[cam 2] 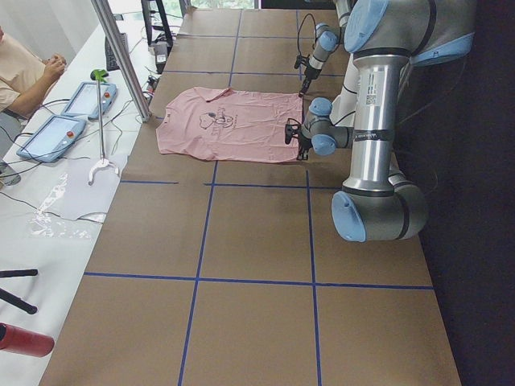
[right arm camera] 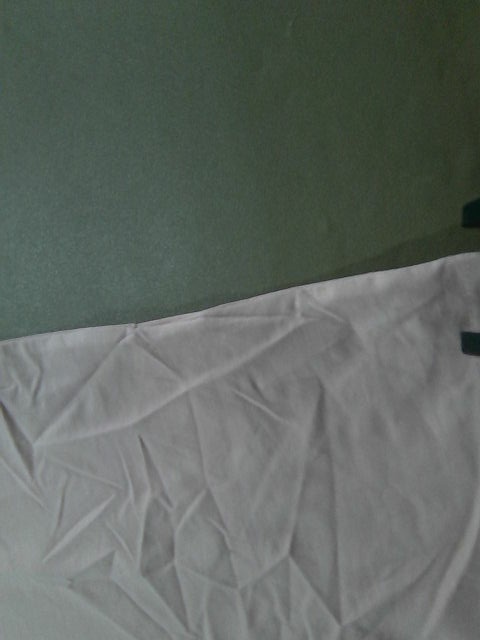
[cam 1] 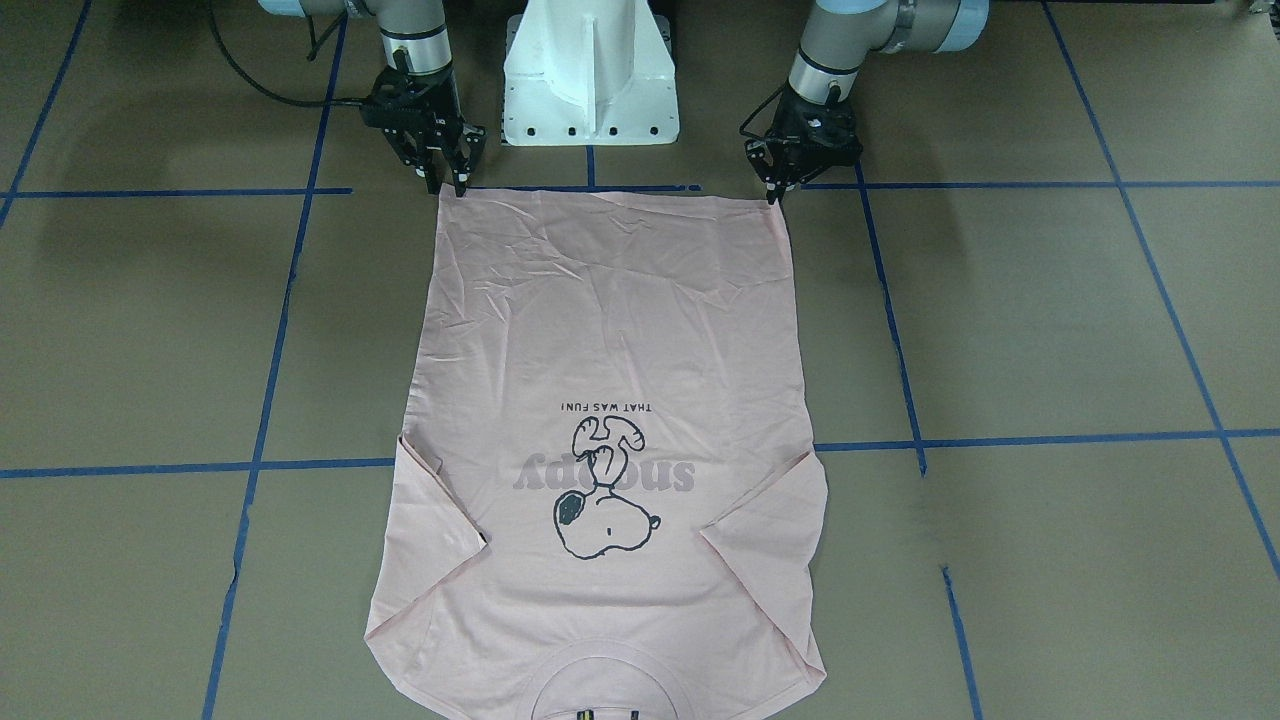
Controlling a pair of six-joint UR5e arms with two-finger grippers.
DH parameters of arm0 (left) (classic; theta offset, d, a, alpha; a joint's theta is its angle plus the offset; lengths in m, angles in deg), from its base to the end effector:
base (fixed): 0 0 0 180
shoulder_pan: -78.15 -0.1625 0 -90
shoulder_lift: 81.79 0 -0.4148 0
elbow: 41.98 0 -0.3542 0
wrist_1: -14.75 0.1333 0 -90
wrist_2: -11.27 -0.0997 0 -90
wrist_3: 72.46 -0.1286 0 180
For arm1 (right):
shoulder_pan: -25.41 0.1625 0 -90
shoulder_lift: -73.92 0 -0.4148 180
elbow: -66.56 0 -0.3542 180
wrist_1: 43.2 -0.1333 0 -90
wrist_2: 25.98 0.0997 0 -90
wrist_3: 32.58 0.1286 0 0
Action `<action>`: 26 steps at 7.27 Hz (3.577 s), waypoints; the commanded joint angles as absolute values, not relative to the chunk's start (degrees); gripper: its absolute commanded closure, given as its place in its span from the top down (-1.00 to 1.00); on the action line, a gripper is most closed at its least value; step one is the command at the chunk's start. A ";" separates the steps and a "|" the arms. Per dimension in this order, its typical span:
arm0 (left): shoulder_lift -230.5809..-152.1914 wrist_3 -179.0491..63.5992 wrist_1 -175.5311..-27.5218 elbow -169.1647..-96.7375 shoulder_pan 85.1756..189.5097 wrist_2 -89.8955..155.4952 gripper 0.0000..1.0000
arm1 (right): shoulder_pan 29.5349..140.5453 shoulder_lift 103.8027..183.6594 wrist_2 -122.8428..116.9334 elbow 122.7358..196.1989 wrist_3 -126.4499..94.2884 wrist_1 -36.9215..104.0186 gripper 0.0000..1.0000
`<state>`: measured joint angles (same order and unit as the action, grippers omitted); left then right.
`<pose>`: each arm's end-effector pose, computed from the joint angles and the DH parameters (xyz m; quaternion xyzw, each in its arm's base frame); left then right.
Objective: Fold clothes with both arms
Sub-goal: 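Grasp the two hem corners nearest the robot with both grippers, then lift the hem with both grippers and fold it toward the collar, then release the hem near the collar and raise both grippers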
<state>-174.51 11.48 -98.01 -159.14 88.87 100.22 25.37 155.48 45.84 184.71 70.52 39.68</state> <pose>0.4557 -0.2243 0.3992 0.0728 0.4374 -0.0405 0.8954 -0.5019 -0.1731 0.3811 0.1036 -0.3819 0.1627 0.9038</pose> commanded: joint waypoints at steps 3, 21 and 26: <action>-174.60 11.48 -98.01 -159.14 88.87 100.21 -1.00 | 25.32 155.57 45.74 184.86 70.43 39.60 -1.00; -200.00 -14.18 -67.63 -158.76 119.88 117.26 -1.00 | 62.22 135.81 66.13 182.11 39.25 55.64 -1.00; -204.91 -16.21 -92.43 -129.32 122.09 114.36 -1.00 | 64.96 126.23 65.61 153.09 38.26 36.81 -1.00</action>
